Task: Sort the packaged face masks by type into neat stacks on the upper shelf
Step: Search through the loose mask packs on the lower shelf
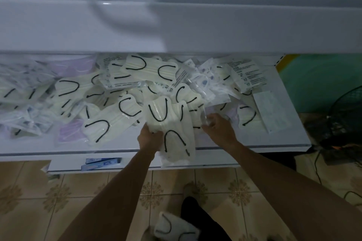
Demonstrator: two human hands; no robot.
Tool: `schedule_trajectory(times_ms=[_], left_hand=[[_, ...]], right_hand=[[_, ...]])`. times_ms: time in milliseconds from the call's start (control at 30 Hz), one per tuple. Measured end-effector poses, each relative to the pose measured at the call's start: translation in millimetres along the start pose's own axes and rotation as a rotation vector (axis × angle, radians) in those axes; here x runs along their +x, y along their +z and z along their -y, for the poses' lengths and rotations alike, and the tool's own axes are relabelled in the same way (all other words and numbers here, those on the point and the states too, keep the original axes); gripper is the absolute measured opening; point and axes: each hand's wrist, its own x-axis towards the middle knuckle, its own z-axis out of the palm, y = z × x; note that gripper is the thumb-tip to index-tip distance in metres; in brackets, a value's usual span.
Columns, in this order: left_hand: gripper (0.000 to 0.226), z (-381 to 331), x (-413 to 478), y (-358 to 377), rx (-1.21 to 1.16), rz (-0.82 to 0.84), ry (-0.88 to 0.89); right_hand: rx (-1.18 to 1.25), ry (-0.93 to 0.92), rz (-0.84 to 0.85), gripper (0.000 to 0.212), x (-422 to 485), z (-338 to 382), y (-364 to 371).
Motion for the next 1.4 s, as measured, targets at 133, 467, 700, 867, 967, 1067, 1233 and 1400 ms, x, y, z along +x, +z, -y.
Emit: schedule_trajectory(times_ms=[133, 467, 700, 867, 967, 1067, 1233, 1400], left_hand=[[0.042, -2, -1, -6, 0.116, 0.051, 0.093], [0.056, 2, 3, -11, -0.161, 0.208, -0.067], [0.077, 7, 9, -6, -0.052, 0.176, 0.016], [0.056, -5, -5, -14, -0.029, 0.077, 0.088], [0.056, -12, -18, -29, -0.003, 0.038, 0.175], [0.055, -12, -38, -57, -0.034, 0.002, 0.250], [0.064, 6, -81, -121, -0.087, -0.017, 0.301], [0.047, 16, -134, -195, -0.083, -0.114, 0.438]], right_hand=[[0.055, -0.109, -0.160, 0.037, 15, 9, -6], [-0.009, -0.002, -0.026, 0.070, 36, 34, 0], [0.075, 0.039, 0.139, 0.063, 30, 35, 1], [0.127, 0.039, 0.115, 0.044, 20, 37, -2], [0.099, -0.016, 0.107, 0.050, 5, 51, -7], [0.113, -0.078, 0.078, 0.058, -25, 74, -13], [0.075, -0.208, 0.003, 0.062, -98, 112, 3], [0.001, -0.388, -0.061, 0.058, -169, 163, 16]])
